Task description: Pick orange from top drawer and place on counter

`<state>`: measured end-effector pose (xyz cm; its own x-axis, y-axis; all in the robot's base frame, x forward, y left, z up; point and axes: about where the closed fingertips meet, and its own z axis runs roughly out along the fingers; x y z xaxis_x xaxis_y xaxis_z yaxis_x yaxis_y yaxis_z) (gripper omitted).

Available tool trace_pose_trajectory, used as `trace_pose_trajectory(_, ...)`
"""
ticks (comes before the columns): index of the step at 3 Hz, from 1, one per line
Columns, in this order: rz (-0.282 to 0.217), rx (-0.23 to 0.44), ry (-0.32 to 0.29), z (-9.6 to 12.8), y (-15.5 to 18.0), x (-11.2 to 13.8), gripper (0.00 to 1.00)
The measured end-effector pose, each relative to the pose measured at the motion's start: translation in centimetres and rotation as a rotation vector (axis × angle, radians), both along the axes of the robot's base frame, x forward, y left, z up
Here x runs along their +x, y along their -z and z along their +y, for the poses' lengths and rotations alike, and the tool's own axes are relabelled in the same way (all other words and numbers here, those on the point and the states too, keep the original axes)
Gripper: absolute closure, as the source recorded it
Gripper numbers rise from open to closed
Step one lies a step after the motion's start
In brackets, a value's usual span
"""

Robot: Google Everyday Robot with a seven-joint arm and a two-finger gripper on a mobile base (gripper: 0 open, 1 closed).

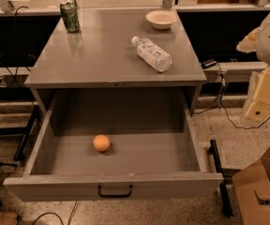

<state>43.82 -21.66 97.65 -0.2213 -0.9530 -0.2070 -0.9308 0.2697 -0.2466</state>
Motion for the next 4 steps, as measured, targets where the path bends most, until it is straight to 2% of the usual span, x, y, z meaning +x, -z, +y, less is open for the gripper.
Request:
trace_pose_trajectory(1, 0.000, 0.000, 0.000, 0.0, 0.0, 0.0, 0.00)
trace_pose_trajectory(2, 0.004, 0.097, 0.020, 0.6, 1.4, 0.4, 0.00)
trace_pose_trajectory(3, 0.038, 0.322, 0.042, 3.1, 7.3, 2.0, 0.00)
trace_pose_trajectory(4, 0.058, 0.560, 0.057, 7.9, 11.6, 3.5, 0.00)
